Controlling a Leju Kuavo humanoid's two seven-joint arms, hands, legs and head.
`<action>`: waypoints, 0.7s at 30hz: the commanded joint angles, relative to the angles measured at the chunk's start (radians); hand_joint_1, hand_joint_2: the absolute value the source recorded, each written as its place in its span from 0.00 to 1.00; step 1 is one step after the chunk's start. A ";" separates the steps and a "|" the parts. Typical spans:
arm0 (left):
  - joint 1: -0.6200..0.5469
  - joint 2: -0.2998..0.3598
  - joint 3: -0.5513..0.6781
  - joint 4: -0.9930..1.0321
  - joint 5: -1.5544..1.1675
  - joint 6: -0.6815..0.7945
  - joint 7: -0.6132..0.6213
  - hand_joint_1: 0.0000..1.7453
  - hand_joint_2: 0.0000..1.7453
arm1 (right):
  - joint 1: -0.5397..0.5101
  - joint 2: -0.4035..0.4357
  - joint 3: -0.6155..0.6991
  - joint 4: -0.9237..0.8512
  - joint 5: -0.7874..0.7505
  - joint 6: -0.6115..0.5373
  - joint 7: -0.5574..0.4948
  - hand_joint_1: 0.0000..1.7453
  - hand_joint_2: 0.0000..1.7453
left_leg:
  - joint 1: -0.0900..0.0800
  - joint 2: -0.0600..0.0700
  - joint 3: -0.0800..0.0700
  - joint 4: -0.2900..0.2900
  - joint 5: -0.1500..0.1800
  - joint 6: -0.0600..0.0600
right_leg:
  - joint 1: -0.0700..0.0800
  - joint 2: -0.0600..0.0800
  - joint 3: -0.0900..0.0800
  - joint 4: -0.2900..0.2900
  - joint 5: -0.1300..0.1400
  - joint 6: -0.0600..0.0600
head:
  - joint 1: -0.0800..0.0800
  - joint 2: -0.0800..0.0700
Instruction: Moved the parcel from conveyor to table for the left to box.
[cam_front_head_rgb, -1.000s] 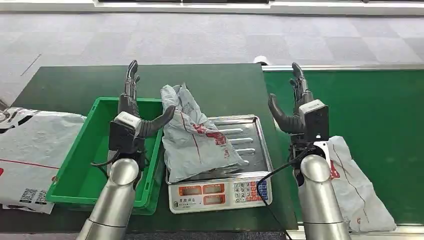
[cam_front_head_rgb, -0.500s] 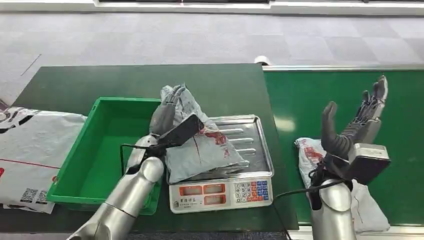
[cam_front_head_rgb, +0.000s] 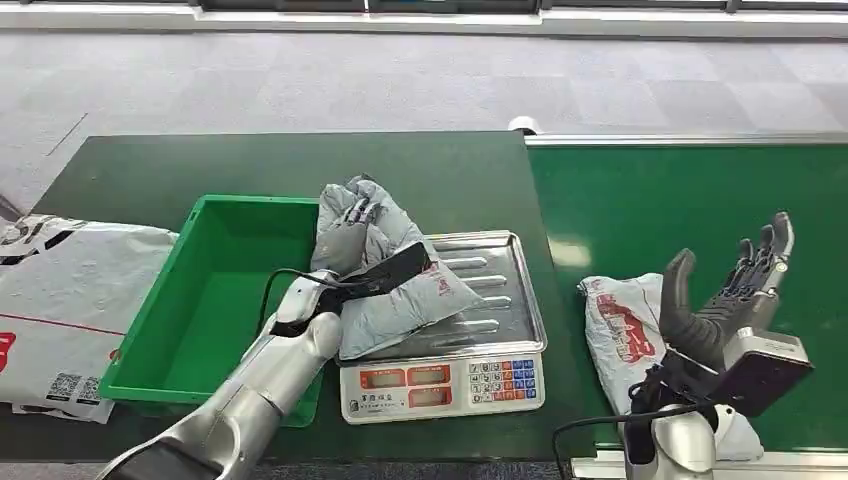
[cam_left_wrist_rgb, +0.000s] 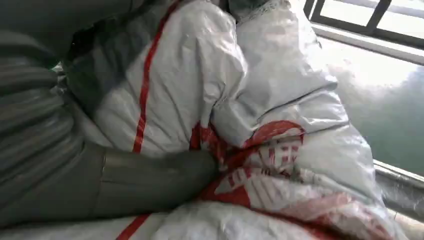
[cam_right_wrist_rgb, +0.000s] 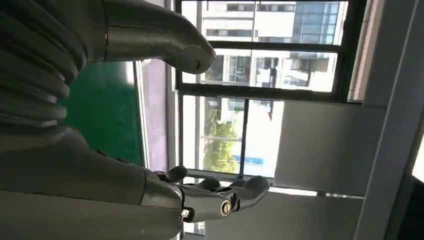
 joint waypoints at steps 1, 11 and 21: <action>0.075 0.010 0.075 0.018 0.040 -0.052 -0.054 1.00 1.00 | 0.049 0.051 -0.054 -0.029 0.008 0.013 0.012 0.00 1.00 | -0.001 0.001 0.001 -0.002 0.001 0.000 | 0.000 0.001 0.001 -0.001 0.001 0.000 | 0.000 0.000; 0.286 0.071 0.187 -0.602 0.450 -0.020 -0.315 1.00 1.00 | 0.147 0.046 -0.075 -0.084 -0.018 0.037 0.000 0.00 1.00 | 0.000 0.002 0.004 -0.001 -0.001 0.000 | 0.000 0.002 0.003 -0.001 0.000 0.000 | 0.000 0.000; 0.323 0.095 0.304 -0.798 0.649 0.230 -0.480 1.00 1.00 | 0.133 0.042 -0.071 -0.037 -0.026 0.039 0.001 0.00 1.00 | 0.000 0.006 -0.005 -0.001 -0.001 0.000 | 0.000 0.006 -0.008 -0.001 0.000 0.000 | 0.000 0.000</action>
